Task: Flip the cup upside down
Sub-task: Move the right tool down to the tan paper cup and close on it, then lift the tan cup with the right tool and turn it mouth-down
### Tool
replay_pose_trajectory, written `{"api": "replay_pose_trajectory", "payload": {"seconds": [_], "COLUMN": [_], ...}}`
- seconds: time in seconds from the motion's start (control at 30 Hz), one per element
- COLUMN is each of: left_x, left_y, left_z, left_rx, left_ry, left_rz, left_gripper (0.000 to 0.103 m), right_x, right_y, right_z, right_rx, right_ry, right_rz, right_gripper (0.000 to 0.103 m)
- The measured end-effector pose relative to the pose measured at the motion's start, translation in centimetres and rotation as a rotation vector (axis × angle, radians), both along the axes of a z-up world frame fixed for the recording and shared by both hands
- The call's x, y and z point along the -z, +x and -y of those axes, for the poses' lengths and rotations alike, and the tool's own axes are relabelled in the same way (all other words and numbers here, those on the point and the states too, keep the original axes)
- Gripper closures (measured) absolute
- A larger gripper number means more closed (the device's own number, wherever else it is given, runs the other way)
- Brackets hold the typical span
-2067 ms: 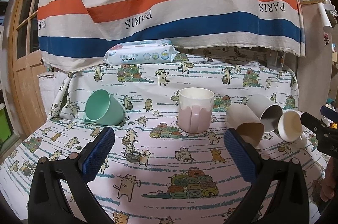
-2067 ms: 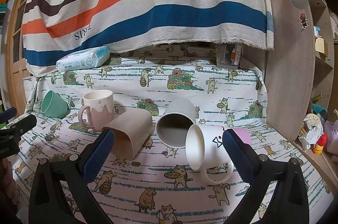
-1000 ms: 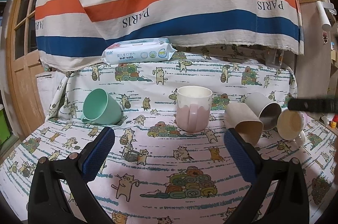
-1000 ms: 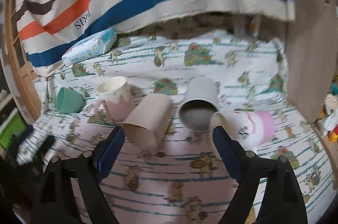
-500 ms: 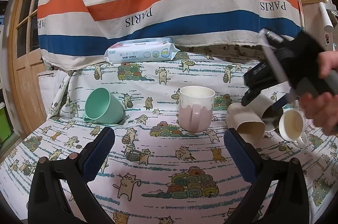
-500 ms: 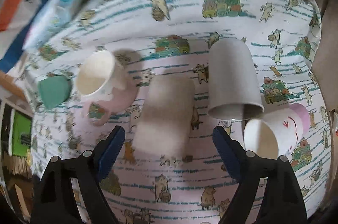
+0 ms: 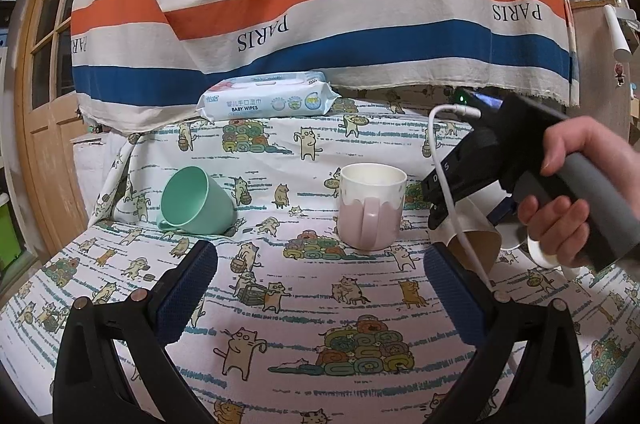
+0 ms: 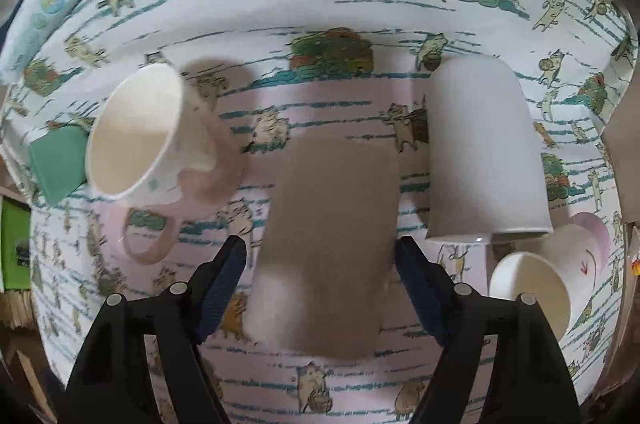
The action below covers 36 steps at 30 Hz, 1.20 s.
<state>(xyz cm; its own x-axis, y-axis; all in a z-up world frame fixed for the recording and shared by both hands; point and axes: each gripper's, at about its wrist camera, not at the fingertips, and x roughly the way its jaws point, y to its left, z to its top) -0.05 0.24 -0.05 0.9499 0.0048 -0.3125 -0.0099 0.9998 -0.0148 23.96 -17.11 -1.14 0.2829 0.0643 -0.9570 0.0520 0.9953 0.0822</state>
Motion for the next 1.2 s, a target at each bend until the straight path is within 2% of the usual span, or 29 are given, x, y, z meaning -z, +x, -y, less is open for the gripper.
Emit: {"api": "replay_pose_trajectory", "payload": {"seconds": [0.07,0.2,0.33,0.73,1.07,1.2], "left_x": [0.0,0.0,0.0,0.2,0.1,0.2], "left_y": [0.0,0.1,0.0,0.1,0.1,0.1], "left_z": [0.0,0.0,0.0,0.0,0.1,0.1], "left_rx": [-0.001,0.003,0.002,0.002,0.001,0.001], "left_ry": [-0.001,0.001,-0.001,-0.002,-0.002,-0.001], "left_rz": [-0.003,-0.006,-0.002,-0.003,-0.002,-0.002], "left_gripper": [0.0,0.0,0.0,0.0,0.0,0.0], "right_x": [0.7,1.0,0.3,-3.4,-4.2,-3.2], "right_y": [0.0,0.0,-0.7,-7.1,-11.7,-13.2], "right_z": [0.1,-0.1,0.5,2.5,3.7,3.7], "right_rx": [-0.001,-0.013,-0.013,-0.103,-0.106,-0.118], "right_ry": [-0.001,-0.018,0.033,0.126,0.162,0.201], "right_rz": [-0.021,-0.021,0.006,0.113,0.225,0.19], "right_gripper": [0.029,0.03,0.031,0.033,0.033,0.033]}}
